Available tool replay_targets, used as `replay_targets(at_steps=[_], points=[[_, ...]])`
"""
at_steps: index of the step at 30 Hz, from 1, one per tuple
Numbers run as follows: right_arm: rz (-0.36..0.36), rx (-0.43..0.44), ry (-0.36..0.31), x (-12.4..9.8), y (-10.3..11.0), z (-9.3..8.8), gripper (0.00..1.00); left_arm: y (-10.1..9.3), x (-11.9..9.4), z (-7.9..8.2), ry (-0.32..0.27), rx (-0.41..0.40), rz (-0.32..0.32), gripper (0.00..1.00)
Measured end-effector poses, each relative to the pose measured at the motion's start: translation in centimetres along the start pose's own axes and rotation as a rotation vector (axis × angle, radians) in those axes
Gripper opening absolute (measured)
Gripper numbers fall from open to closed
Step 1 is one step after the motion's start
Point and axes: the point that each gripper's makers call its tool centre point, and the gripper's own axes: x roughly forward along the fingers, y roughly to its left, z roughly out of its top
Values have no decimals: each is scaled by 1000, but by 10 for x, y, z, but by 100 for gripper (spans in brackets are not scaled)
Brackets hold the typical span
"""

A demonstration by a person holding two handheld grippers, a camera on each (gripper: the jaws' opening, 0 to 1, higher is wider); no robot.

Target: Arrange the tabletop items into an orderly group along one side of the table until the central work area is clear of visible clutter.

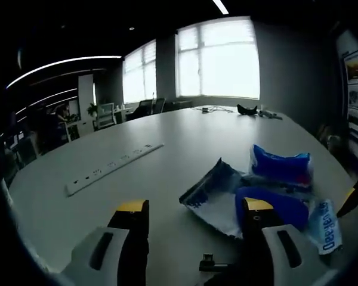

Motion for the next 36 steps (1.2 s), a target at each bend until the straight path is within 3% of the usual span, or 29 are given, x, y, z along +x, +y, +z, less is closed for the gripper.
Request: replay_targets(at_steps=[9,20,24,30,36], points=[[9,157,0,11,-1,-2,45,3,19,4,-9,-28,-45,53],[-3,308,-31,20,-2,3,35,-6,33,-11,109,64,-100,35],[-6,317,-32,21,-6,3,30,-11,33,-10,103,66,-134,29],[13,354,-24,24,-9,-1,20,-10,34,-12,114,84,-129,26],[25,386,-15,27,-11,-5,11,-4,32,-11,121,98,-109,16]])
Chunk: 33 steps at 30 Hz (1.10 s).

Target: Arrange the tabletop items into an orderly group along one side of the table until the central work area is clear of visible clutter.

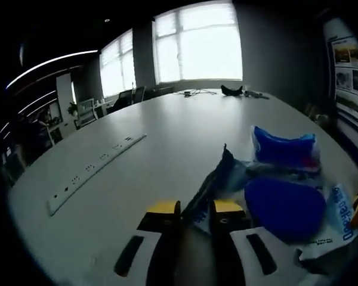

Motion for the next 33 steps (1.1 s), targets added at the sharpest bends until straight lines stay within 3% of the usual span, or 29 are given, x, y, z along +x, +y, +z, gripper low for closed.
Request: replay_targets(at_steps=[3,10,20,29,33], points=[[8,35,-1,2,-2,-1,8,-1,-4,3,-2,5,-2,5],[35,100,9,4,-1,-2,5,1,-8,1,52,68,36,2],[55,97,8,0,2,4,1,9,-27,2,78,94,61,0],[68,-13,-11,-8,13,11,0,15,-40,2,92,90,82,0],[73,-112,-63,-14,18,25,0,18,-47,3,86,72,101,0]])
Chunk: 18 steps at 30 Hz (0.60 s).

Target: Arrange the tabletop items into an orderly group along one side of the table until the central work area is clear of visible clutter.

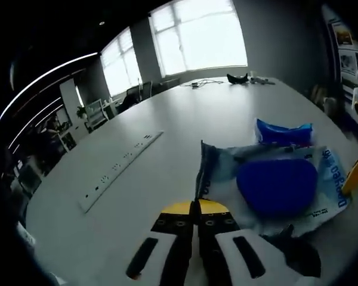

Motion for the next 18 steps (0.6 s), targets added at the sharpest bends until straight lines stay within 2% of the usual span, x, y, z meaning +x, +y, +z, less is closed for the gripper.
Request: replay_targets(at_steps=[1,3,5,7,9,10,11,13,18], points=[[-3,-41,-7,-1,1,4,0,2,-2,0,2,-16,13,0],[-5,-65,-19,-2,3,9,0,3,-3,0,5,-19,22,0],[-9,-164,-61,-1,5,20,0,6,-6,1,5,-14,47,0],[-3,-171,-61,-1,10,23,0,10,-10,3,-6,-33,66,0],[-15,-273,-94,-1,12,35,0,14,-13,3,-5,-54,82,0],[-27,-363,-114,-2,15,43,0,16,-15,4,-12,-66,85,0],[-25,-394,-122,-2,18,46,0,18,-16,4,-15,-68,99,0],[-21,-430,-134,0,25,54,0,23,-19,4,-15,-78,112,0],[-42,-488,-153,10,25,75,0,31,-26,7,-34,-110,142,0]])
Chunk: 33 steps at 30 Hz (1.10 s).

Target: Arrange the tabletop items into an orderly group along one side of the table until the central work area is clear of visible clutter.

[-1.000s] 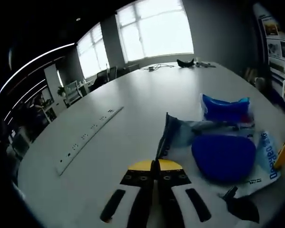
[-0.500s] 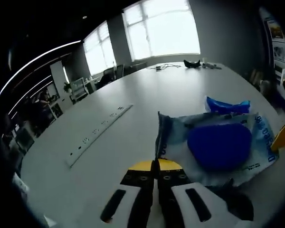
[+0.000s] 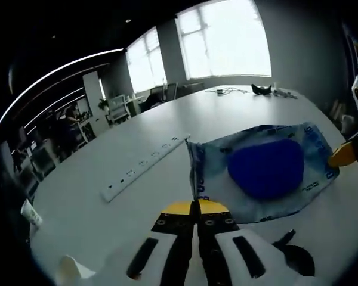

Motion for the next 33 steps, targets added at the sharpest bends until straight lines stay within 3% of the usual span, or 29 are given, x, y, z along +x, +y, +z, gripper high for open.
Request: replay_targets(at_steps=[8,10,13,15,22,27,33], points=[[16,-37,15,21,-1,20,0,12,-12,-7,14,-34,74,0],[18,-57,19,27,1,25,0,16,-15,-9,6,-89,94,0],[29,-81,17,35,6,34,0,21,-20,-13,8,-105,116,0],[31,-105,16,40,9,39,0,23,-25,-15,11,-188,125,0],[48,-138,32,55,17,48,0,31,-40,-20,10,-183,155,0],[71,-160,57,65,23,51,0,31,-45,-29,41,-133,192,0],[91,-174,105,84,29,50,0,35,-54,-39,62,-156,240,0]])
